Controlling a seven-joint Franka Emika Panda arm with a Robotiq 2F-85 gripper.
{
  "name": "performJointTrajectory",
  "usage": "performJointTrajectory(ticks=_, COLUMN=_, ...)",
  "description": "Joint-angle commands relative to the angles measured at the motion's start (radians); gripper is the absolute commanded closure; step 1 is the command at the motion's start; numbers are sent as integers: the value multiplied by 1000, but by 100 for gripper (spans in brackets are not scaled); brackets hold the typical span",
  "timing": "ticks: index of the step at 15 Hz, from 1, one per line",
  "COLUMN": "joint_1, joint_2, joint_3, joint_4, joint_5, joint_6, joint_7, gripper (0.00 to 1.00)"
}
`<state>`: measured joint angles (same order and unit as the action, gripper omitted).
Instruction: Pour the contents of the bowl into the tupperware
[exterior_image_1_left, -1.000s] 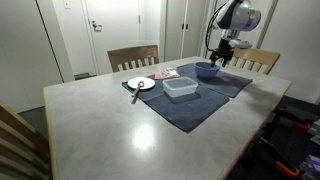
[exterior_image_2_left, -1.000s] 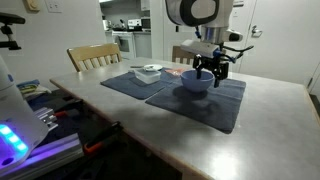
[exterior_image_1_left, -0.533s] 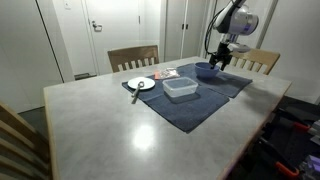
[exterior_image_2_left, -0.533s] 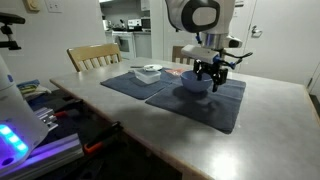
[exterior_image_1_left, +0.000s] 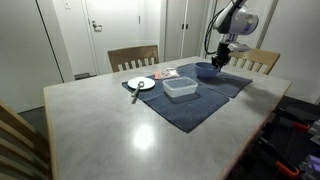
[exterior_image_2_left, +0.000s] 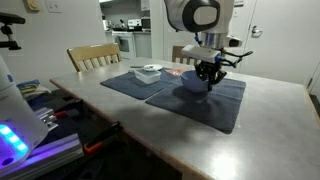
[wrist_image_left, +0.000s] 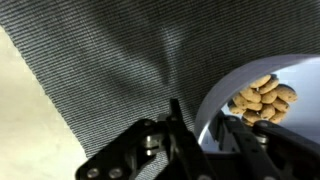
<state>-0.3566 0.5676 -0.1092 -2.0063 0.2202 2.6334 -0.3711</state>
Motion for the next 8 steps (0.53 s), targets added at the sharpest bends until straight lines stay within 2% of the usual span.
performJointTrajectory(ticks=1, joint_1=-13, joint_2=11, joint_3=10, joint_4=23, joint_5=-40, joint_6=-17, joint_7=24, gripper=97)
performJointTrajectory(ticks=3, joint_1=-9, joint_2=7, joint_3=7, joint_4=28, joint_5=-53, joint_6=-22, joint_7=35, gripper=100)
performJointTrajectory(ticks=8, joint_1=9, joint_2=-18, joint_3=-1, joint_4=40, joint_5=-84, joint_6=-57, joint_7=54, gripper=99)
